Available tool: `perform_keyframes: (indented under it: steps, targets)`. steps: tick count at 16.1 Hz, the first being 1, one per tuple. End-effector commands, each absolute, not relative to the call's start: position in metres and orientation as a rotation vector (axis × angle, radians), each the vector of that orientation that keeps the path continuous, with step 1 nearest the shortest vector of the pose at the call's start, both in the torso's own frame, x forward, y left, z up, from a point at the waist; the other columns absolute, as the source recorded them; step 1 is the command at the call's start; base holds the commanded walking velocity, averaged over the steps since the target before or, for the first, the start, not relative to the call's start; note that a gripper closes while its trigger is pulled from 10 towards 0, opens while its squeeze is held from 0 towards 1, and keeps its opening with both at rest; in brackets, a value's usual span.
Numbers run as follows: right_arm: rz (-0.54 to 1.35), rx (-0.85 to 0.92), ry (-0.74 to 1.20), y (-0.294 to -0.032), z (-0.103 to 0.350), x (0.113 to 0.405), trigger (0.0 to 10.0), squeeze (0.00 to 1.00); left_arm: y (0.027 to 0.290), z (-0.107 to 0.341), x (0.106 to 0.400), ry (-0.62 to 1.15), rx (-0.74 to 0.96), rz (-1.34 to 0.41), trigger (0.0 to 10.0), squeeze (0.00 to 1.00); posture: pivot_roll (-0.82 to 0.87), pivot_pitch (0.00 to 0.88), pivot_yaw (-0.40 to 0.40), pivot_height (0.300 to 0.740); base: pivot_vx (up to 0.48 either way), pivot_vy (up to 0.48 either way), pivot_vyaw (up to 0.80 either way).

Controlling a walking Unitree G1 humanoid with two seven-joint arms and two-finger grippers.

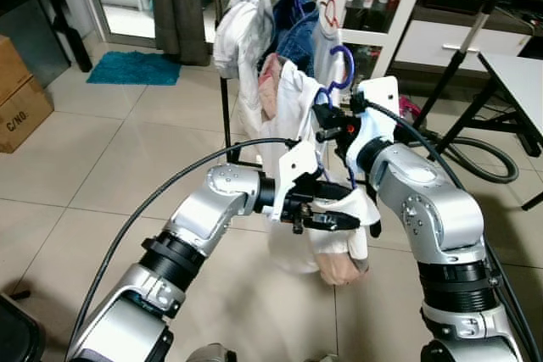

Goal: Hang hanger

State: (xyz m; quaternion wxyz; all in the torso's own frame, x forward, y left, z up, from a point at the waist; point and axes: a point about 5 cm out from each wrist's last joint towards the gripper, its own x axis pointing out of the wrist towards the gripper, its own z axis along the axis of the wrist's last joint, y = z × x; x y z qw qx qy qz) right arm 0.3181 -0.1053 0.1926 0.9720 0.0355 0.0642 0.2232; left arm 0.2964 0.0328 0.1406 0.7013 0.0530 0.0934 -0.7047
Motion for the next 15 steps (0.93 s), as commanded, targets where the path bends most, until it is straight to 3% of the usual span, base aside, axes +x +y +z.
perform_keyframes:
  steps: [1,4,15]
  targets:
    - [0.464,0.064,0.091,-0.1026,0.2034,0.3180,10.0,0.00,0.0283,0.1411,0.2952,0.210,0.146,-1.599,0.0,0.00,-0.02,0.000,-0.029,0.740,0.000,0.000,0.00]
    - [0.467,0.066,0.088,-0.1010,0.2040,0.3184,10.0,0.00,0.0315,0.1322,0.3020,0.241,0.214,-1.531,0.0,0.00,-0.02,0.000,-0.029,0.740,0.000,0.000,0.00]
    - [0.461,0.072,0.092,-0.1011,0.2028,0.3201,10.0,0.00,0.0278,0.1364,0.3027,0.150,0.212,-1.504,0.0,0.00,-0.01,0.000,-0.038,0.740,0.000,0.000,0.00]
